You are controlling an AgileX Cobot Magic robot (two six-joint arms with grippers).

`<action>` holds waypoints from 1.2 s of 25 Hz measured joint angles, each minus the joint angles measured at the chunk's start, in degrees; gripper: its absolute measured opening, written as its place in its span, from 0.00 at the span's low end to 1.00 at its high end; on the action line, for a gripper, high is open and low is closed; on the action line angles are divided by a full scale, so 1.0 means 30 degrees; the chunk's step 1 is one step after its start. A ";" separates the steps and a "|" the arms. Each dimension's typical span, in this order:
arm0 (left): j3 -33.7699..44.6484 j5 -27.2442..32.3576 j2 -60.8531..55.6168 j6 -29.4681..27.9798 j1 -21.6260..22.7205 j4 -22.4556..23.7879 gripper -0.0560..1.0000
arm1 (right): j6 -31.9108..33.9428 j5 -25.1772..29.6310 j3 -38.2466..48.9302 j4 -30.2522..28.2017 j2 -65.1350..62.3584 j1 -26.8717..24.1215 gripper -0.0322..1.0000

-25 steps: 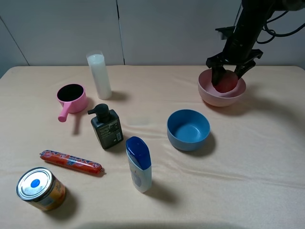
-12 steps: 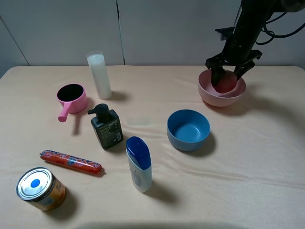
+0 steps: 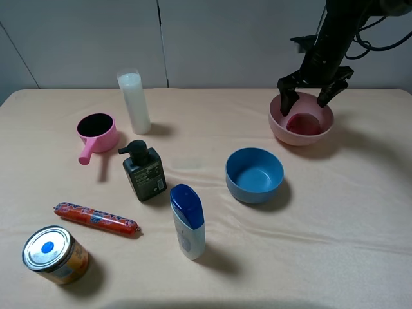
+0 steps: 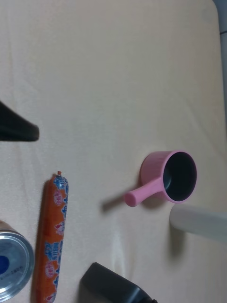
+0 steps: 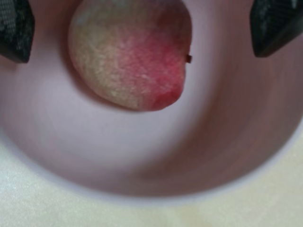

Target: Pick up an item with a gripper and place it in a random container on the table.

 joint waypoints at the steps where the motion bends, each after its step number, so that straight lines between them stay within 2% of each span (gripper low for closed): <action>1: 0.0000 0.0000 0.0000 0.0000 0.0000 0.0000 0.99 | 0.0000 -0.0030 0.0000 0.0000 0.0000 0.0000 0.70; 9: 0.0000 0.0000 0.0000 0.0000 0.0000 0.0000 0.99 | 0.0000 0.0084 -0.0023 0.0046 -0.0390 0.0000 0.70; 18: 0.0000 0.0000 0.0000 0.0000 0.0000 0.0000 0.99 | 0.0059 0.2200 -0.0119 0.0065 -0.2302 0.0000 0.70; 23: 0.0000 0.0000 0.0000 0.0000 0.0000 0.0000 0.99 | 0.0438 0.2405 0.0089 0.0084 -0.3997 0.0000 0.70; 30: 0.0000 0.0000 0.0000 0.0000 0.0000 0.0000 0.99 | 0.1128 0.2405 0.2262 0.0354 -0.7231 0.0000 0.70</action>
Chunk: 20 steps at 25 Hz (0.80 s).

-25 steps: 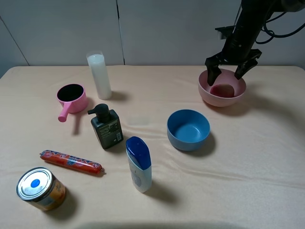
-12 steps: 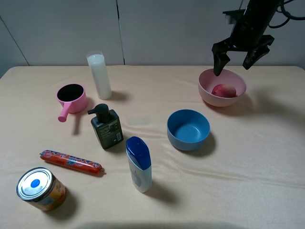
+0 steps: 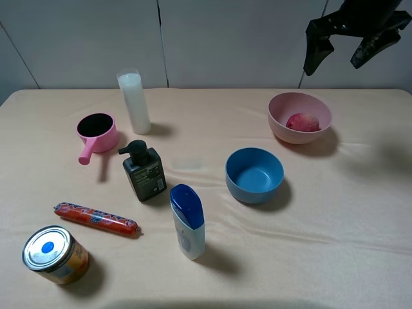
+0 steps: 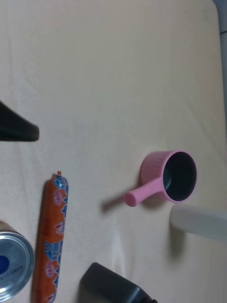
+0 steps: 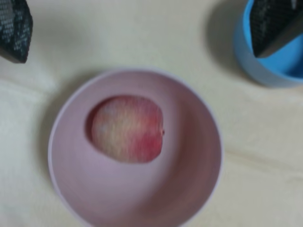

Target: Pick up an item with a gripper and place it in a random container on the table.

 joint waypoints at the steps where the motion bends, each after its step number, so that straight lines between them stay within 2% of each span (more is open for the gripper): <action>1: 0.0000 0.0000 0.0000 0.0000 0.0000 0.0000 0.99 | 0.0125 0.0000 0.0531 0.0005 -0.0631 0.0000 0.70; 10: 0.0000 0.0000 0.0000 0.0000 0.0000 0.0000 0.99 | 0.0775 0.0050 0.4910 0.0105 -0.5253 0.0000 0.70; 20: 0.0000 0.0000 0.0000 0.0000 0.0000 0.0000 0.99 | 0.0957 0.0069 1.0897 0.0142 -1.2695 0.0000 0.70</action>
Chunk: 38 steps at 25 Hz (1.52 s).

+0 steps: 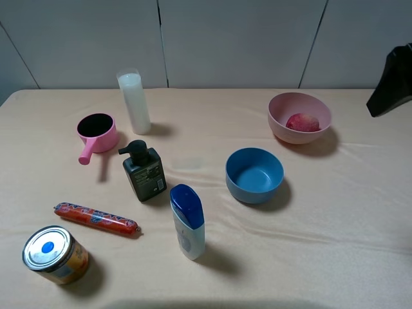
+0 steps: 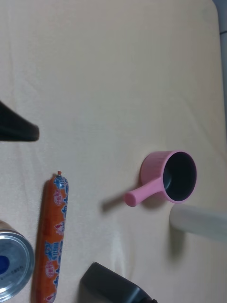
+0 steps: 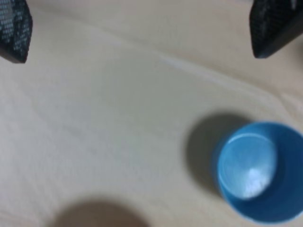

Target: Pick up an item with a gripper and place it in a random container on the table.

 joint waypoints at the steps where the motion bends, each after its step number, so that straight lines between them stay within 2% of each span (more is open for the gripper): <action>1: 0.0000 0.0000 0.0000 0.0000 0.0000 0.0000 0.99 | 0.0000 0.0000 0.0442 0.0000 -0.0568 0.0000 0.70; 13: 0.0000 0.0000 0.0000 0.0000 0.0000 0.0000 0.99 | 0.0496 0.0035 0.5269 0.0014 -0.8786 -0.0074 0.70; 20: 0.0000 0.0000 0.0000 0.0000 0.0000 0.0000 0.99 | 0.0496 -0.1192 0.7783 -0.0006 -1.4065 -0.1894 0.70; 25: 0.0000 0.0000 0.0000 0.0000 0.0000 0.0000 0.99 | 0.0496 -0.1979 0.9207 -0.0006 -1.6760 -0.2498 0.70; 32: 0.0000 0.0000 0.0000 0.0000 0.0000 0.0000 0.99 | 0.0496 -0.2327 1.0613 -0.0146 -1.9411 -0.2506 0.70; 38: 0.0000 0.0000 0.0000 0.0000 0.0000 0.0000 0.99 | 0.0496 -0.3052 1.0718 -0.1464 -2.1359 -0.2506 0.70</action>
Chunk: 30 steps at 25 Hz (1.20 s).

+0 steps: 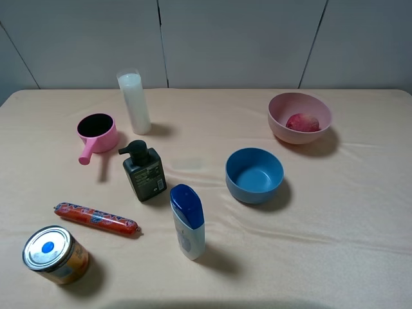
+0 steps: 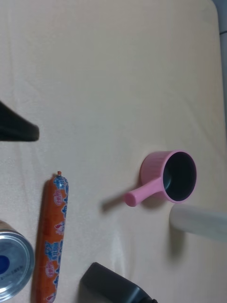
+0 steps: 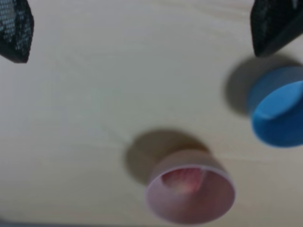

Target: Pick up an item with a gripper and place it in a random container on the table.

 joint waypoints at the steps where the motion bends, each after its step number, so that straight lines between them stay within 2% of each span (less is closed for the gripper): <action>1: 0.0000 0.0000 0.0000 0.0000 0.0000 0.0000 0.99 | 0.0000 -0.0048 0.0172 -0.0196 -0.0395 0.0000 0.70; 30: 0.0000 0.0000 0.0000 0.0000 0.0000 0.0000 0.99 | 0.0000 -0.0467 0.0561 -0.0257 -0.0899 0.0000 0.70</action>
